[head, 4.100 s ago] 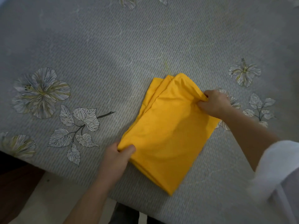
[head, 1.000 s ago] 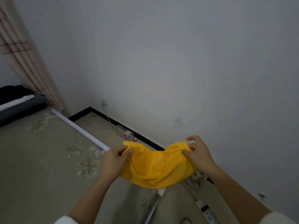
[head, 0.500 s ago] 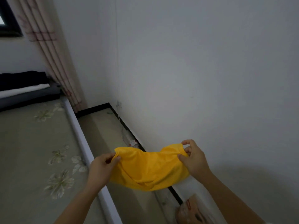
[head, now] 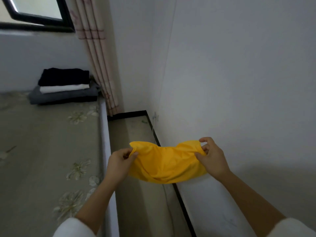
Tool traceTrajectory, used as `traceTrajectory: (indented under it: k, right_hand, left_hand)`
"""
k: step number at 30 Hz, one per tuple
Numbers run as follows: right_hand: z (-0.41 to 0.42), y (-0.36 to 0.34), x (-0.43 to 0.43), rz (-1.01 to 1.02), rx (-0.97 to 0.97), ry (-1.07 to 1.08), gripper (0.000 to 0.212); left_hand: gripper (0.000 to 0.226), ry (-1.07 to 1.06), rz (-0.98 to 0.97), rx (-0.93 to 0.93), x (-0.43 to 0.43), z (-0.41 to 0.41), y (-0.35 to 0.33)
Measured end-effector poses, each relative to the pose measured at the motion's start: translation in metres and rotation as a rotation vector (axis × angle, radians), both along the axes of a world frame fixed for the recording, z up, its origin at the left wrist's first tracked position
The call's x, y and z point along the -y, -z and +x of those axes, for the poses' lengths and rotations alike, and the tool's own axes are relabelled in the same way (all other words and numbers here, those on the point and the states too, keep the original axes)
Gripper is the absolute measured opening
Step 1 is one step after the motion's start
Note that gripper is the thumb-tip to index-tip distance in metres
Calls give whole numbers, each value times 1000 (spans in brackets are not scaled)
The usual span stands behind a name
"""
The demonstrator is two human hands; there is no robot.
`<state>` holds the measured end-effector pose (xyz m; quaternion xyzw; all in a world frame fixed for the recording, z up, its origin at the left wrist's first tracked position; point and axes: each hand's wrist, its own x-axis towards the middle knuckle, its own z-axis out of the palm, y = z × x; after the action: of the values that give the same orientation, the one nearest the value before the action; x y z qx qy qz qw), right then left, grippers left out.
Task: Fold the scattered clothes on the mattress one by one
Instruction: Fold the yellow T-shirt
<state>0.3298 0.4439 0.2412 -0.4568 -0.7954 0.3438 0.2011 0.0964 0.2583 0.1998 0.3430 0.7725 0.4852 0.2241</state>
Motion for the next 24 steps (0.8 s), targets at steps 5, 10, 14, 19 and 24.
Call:
traceTrajectory:
  k: [5, 10, 14, 19, 24]
  right_hand:
    - [-80, 5, -60, -22, 25, -141, 42]
    - [-174, 25, -115, -63, 50, -256, 44]
    - [-255, 34, -171, -98, 41, -345, 44]
    - [-352, 26, -236, -103, 25, -404, 41]
    - [-444, 8, -275, -146, 9, -496, 42]
  left_hand:
    - [5, -154, 4, 17, -32, -51, 0]
    - [9, -309, 4, 73, -82, -112, 8]
    - [7, -385, -5, 84, -131, -171, 6]
    - [7, -499, -9, 41, -174, -246, -14]
    - [13, -651, 17, 41, -198, -315, -26]
